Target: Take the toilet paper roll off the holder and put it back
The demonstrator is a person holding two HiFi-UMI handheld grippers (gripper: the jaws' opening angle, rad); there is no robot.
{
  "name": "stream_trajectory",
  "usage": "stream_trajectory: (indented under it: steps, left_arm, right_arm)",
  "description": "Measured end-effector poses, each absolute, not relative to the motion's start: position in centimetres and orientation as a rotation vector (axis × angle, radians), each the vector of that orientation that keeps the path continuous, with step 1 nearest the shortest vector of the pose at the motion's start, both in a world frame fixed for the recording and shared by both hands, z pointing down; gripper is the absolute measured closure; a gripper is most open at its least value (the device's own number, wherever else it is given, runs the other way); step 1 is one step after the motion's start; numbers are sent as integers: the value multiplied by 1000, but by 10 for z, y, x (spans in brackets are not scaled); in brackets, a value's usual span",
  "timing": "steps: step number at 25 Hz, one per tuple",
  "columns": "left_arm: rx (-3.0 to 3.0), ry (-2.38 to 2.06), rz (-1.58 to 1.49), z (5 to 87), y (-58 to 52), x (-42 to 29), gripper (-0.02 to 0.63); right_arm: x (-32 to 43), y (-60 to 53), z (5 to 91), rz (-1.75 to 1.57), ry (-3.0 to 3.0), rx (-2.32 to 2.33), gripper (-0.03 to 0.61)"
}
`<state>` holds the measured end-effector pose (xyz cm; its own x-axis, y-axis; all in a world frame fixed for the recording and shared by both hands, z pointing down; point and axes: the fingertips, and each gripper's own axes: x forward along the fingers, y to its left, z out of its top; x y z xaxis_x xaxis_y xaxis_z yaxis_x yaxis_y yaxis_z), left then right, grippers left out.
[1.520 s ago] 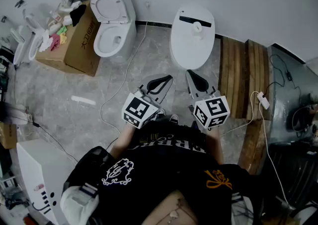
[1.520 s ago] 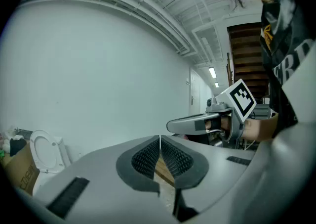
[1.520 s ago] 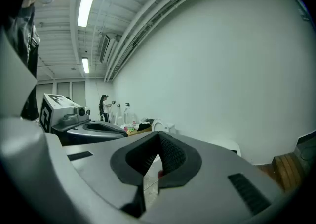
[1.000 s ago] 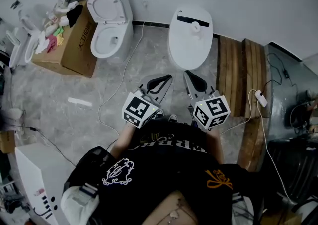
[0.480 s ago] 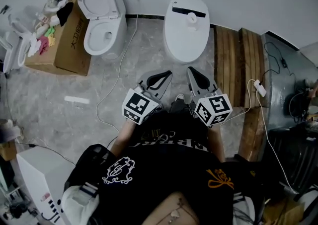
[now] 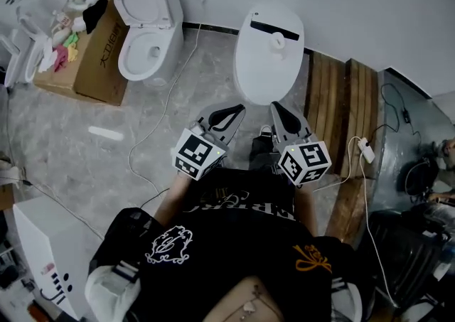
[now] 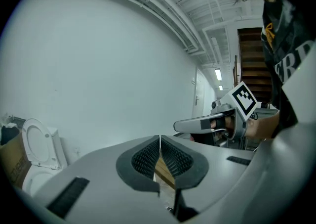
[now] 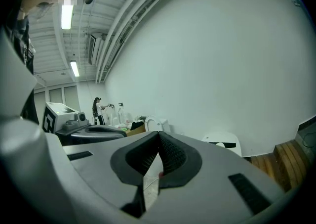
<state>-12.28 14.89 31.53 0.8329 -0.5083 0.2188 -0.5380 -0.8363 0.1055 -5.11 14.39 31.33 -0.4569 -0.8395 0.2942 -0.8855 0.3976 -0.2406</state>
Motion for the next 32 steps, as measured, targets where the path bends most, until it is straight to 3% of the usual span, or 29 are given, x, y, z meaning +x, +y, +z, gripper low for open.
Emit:
stream_trajectory:
  steps: [16,32]
  left_arm:
    - [2669,-1039,423,349,17,72,591]
    - [2619,-1054,560,385,-53,127,591]
  right_arm:
    - [149,-11,347,533,-2562,1319,565]
    - [205,-104,426,557,-2506,1272,563]
